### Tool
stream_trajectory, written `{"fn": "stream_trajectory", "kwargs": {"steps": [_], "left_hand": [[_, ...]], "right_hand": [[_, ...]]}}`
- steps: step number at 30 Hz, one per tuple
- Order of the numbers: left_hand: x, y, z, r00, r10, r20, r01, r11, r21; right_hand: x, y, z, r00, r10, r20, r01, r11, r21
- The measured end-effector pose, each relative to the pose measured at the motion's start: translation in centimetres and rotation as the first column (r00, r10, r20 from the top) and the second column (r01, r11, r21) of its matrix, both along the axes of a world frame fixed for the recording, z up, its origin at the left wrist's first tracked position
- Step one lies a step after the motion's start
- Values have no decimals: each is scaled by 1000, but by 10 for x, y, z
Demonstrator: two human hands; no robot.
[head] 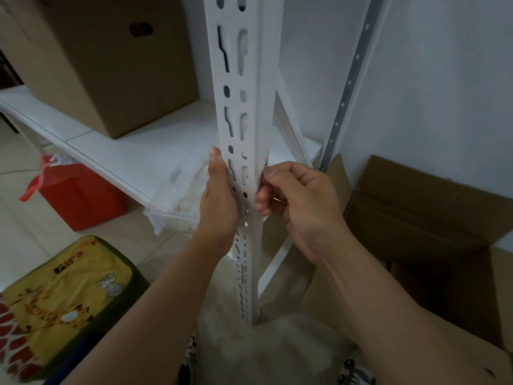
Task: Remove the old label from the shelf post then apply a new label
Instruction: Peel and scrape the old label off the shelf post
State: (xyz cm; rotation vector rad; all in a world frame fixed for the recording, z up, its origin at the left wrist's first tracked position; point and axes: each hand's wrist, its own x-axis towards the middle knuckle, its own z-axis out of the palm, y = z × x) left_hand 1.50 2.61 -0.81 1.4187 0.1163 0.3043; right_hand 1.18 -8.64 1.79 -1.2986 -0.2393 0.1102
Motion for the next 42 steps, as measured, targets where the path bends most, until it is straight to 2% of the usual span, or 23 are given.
{"fn": "stream_trajectory", "kwargs": {"steps": [10,17,23,27,32,35,38,42], "left_hand": [[0,-1,1,999,-39,26,40,999,-24],[-4,-3,6,997,-58,48,60,998,-33],[-1,-3,2,998,58,-5,-58,998,-13],[1,-1,0,1000,21,5,-20,999,-28],[0,0,1,1000,-9,5,9,1000,-18],[1,2,1,1000,0,-2,0,1000,1],[1,2,1,1000,-2,7,2,1000,19],[-2,2,5,1000,13,16,-14,999,47]], "right_hand": [[-3,6,1,991,-110,71,115,990,-77],[-5,3,-3,998,-32,-47,36,994,104],[-6,3,5,995,-95,7,96,993,-70],[-8,6,10,990,-142,25,144,978,-149],[-7,9,5,979,-63,-196,89,988,128],[-8,5,3,979,-3,-202,43,981,191],[-9,2,4,990,-7,-141,26,991,128],[-9,4,3,995,-88,-52,88,996,-2]]}}
